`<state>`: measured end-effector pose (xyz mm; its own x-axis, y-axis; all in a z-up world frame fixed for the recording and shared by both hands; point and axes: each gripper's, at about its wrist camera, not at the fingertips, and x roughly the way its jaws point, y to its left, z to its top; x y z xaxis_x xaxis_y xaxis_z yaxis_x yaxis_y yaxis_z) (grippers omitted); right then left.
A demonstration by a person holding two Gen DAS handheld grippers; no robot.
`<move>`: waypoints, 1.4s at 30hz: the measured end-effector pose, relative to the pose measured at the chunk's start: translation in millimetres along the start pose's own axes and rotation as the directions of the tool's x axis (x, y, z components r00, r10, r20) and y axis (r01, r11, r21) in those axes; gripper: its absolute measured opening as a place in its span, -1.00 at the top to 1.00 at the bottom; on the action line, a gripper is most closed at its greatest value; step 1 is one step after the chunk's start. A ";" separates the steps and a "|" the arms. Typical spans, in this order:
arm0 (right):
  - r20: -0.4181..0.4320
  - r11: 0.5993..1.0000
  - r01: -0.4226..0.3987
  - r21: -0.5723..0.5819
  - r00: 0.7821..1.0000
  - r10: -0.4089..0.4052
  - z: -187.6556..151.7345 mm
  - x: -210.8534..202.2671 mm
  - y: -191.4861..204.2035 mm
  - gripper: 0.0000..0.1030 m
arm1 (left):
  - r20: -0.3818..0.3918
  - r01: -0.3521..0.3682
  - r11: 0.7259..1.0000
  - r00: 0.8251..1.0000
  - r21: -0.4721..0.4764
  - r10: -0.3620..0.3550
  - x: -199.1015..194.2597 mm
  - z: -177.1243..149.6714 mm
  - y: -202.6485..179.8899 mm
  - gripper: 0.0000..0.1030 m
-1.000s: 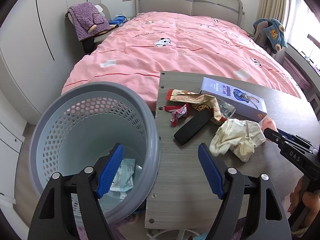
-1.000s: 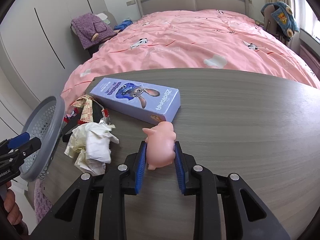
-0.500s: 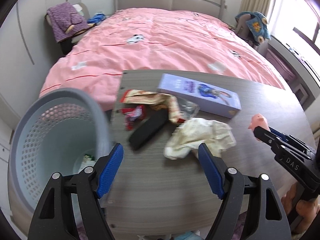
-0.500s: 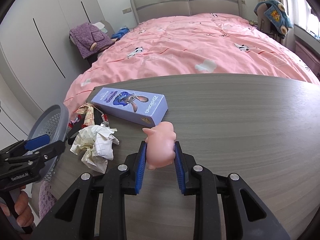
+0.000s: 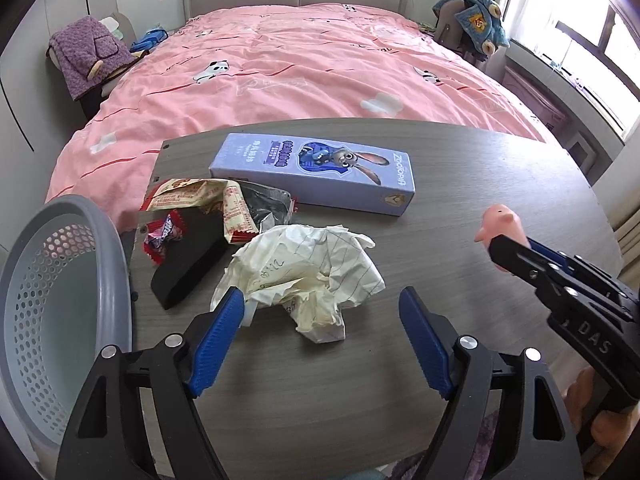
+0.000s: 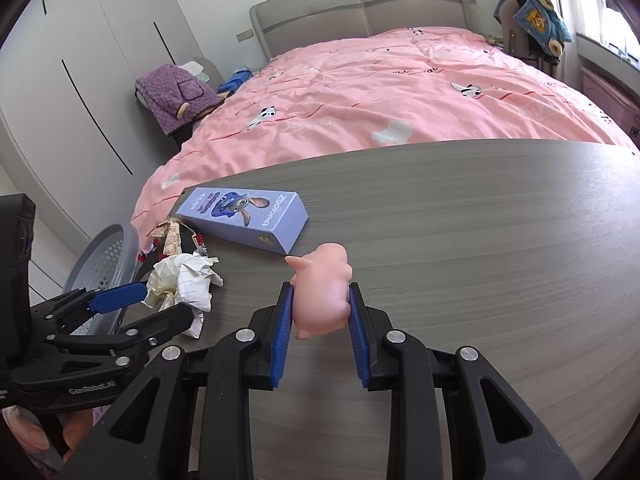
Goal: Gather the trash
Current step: 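Grasp the crumpled white paper with the left gripper while the right gripper holds the pig, then carry the white paper with the left gripper while the right gripper carries the pig over the basket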
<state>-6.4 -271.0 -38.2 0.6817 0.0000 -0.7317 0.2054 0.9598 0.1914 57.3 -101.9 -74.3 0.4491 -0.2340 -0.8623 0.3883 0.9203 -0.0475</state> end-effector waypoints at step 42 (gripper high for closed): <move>-0.001 0.991 -0.051 -0.121 0.999 0.052 7.2 -0.8 72.6 0.48 | 0.127 -0.070 0.986 0.988 -0.153 0.090 -48.1 -12.5 73.1 0.11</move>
<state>13.0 -203.4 -19.0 0.6907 0.0499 -0.7214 0.0834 0.9855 0.1481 54.0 -19.5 -42.6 0.5806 -0.1885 -0.7921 0.2283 0.9715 -0.0639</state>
